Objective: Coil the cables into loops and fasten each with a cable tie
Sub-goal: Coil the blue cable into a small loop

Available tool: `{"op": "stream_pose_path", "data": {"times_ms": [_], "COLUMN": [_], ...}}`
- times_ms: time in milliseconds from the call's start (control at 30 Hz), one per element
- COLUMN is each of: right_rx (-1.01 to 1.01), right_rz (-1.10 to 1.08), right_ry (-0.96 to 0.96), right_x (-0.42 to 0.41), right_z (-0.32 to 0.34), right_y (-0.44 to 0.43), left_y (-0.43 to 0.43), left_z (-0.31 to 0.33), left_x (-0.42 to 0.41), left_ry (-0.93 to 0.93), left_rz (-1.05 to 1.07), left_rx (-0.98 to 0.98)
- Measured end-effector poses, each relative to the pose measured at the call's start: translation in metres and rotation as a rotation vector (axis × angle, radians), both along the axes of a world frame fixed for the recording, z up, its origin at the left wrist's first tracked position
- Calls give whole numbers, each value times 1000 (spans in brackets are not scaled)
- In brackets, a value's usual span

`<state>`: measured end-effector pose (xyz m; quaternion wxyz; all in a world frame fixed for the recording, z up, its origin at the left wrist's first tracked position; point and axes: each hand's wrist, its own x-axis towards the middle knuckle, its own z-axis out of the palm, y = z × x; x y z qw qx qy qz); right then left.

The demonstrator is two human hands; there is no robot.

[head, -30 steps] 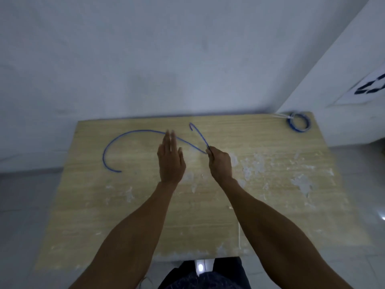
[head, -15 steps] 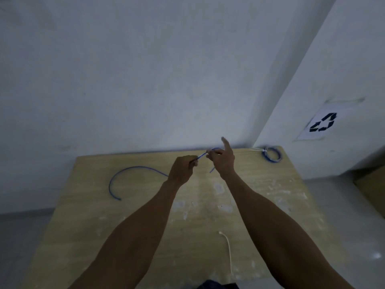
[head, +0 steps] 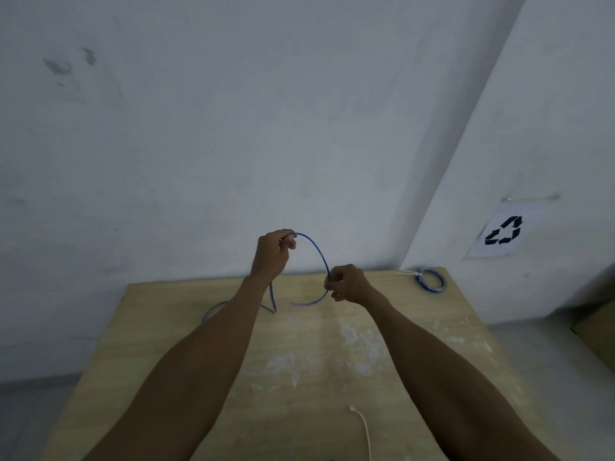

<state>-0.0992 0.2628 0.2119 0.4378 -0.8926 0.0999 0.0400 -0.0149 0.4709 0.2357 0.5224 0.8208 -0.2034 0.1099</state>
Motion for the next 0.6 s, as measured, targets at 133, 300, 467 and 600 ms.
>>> {"op": "stream_pose_path", "data": {"times_ms": [133,300,467,600], "right_rx": [62,622,800,838], "right_rz": [-56,-351,-416,-417], "right_ry": [43,-107,-243,-267], "right_x": [5,18,26,24], "right_z": [5,29,39,37], "right_y": [-17,-27,-12,1], "left_y": [17,13,-17,-32], "left_z": [0,-14,-9,-1], "left_x": [10,2,-19,-24], "left_ry": [73,378,652,629], "left_rz": [113,51,-76,-26], "left_rx": [-12,-119,-486,-645]}}
